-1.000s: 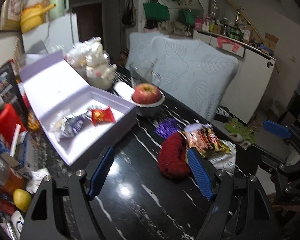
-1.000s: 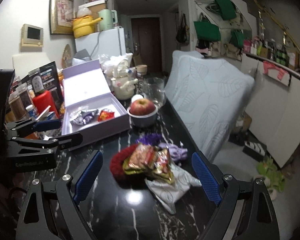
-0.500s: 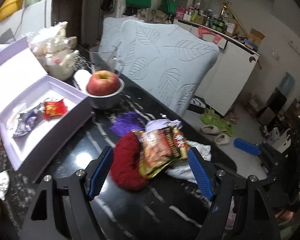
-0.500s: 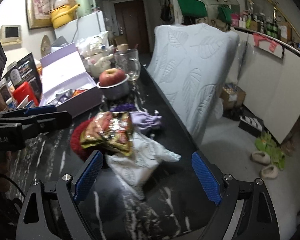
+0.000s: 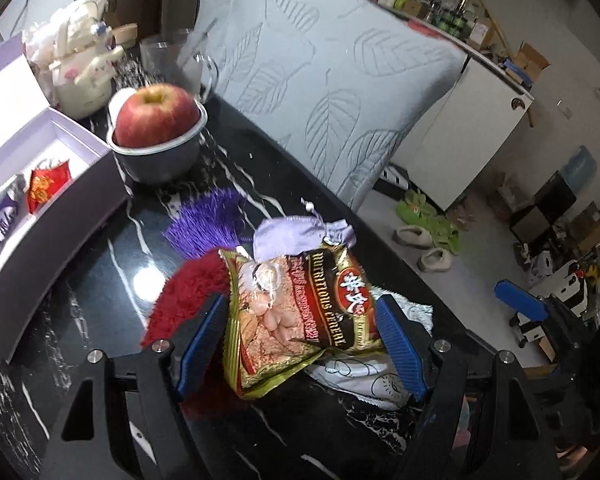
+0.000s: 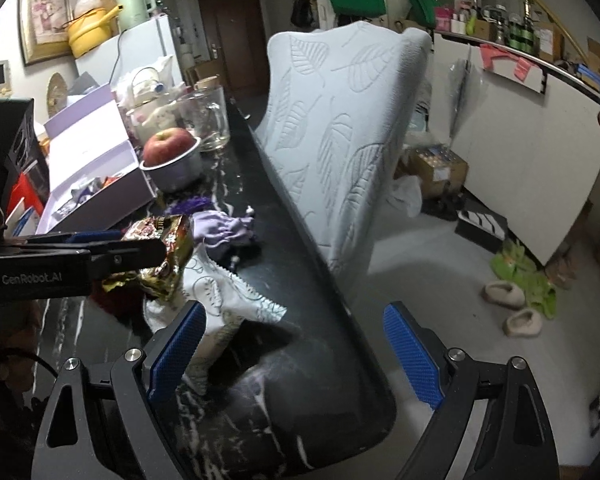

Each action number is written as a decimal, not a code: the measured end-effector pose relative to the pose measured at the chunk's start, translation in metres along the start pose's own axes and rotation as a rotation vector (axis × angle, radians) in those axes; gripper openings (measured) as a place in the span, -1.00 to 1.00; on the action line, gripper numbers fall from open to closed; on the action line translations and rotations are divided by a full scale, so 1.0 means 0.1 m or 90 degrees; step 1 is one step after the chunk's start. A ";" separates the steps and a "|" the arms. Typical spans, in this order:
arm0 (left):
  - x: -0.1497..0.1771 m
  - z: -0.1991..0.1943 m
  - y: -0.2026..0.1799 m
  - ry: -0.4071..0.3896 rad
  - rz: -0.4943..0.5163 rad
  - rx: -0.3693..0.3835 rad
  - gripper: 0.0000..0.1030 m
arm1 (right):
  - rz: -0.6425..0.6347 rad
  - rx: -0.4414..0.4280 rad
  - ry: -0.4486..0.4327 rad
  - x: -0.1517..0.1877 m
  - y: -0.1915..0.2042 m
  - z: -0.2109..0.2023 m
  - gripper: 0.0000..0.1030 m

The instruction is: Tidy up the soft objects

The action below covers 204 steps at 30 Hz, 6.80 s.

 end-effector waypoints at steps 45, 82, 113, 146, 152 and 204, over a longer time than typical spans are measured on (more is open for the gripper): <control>0.28 -0.07 0.09 0.039 0.053 0.027 -0.01 | 0.050 -0.145 0.064 0.21 0.33 0.35 0.10; 0.11 0.20 0.62 0.004 0.070 -0.056 0.55 | 0.003 -0.119 0.083 0.22 0.32 0.42 0.42; 0.20 -0.30 0.45 -0.041 0.066 0.009 -0.28 | 0.096 -0.142 0.063 0.27 0.17 0.31 0.03; 0.38 -0.68 0.44 -0.090 0.056 0.021 -0.28 | 0.105 -0.097 -0.020 0.25 0.21 -0.06 -0.16; 0.46 -0.88 0.64 -0.110 0.026 0.001 -0.28 | 0.099 -0.154 -0.002 0.33 0.51 0.05 -0.15; 0.19 -1.65 0.94 -0.228 -0.007 -0.037 -0.28 | -0.031 -0.192 -0.086 -0.44 1.10 -0.30 -0.11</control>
Point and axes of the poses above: each gripper's, at about its wrist camera, not at the fingertips, and z roughly the way its jaws point, y to its left, x to its underside, the point moved 9 cm from there along z, roughly the way its jaws point, and after that the axes turned 11 degrees about -z, right-handed, at the moved point
